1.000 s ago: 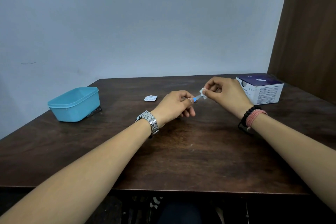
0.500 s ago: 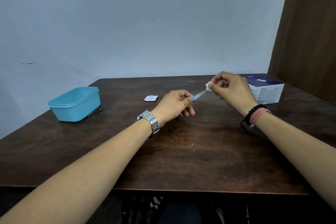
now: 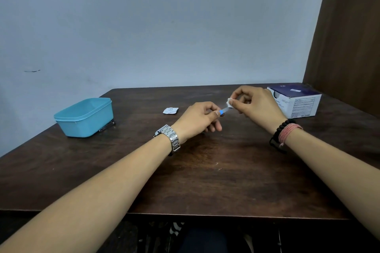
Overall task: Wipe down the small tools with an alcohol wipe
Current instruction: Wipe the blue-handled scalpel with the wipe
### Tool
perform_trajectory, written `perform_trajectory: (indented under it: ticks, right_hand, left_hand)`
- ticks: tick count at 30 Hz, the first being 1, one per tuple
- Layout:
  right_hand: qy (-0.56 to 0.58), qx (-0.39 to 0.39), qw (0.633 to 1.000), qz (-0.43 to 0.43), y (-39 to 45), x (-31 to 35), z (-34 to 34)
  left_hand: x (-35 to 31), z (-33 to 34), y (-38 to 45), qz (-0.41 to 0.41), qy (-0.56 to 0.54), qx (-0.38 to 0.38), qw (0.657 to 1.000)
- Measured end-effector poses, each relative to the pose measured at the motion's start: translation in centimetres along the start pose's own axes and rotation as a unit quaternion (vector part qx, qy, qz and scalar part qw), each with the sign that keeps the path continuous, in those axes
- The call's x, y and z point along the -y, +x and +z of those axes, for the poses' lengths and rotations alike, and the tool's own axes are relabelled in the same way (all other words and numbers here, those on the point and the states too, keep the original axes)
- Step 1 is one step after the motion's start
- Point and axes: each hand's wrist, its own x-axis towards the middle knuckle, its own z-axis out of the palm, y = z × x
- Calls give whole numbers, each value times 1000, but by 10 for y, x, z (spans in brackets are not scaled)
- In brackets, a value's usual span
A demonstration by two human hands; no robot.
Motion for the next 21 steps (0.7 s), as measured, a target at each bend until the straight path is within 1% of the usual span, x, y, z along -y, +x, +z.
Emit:
perform_trajectory:
  ticks: [5,8,10,13,16,18,21]
  right_hand:
    - [-9,-65,996,58,6,-13,-6]
    - [10,-114,990,80,8,-15,-11]
    - [29,-119,990,74,8,-13,-12]
    - [34,-91,993,65,5,-8,-7]
    - [56,-51,995,62,1,-3,0]
    - [79,-22,995,60,0,-1,5]
    - [146,26,985,83,-2,0,13]
  left_hand:
    - [0,-2,1,2,1,-14,1000]
    - [5,-4,5,12,16,-65,998]
    - [8,-7,6,13,14,-98,995]
    - [7,-11,6,-7,-47,-116,992]
    - [6,-9,7,-33,-97,-101,990]
    - [5,-7,6,-35,-111,-90,989]
    - [3,-6,4,-31,-118,-81,989]
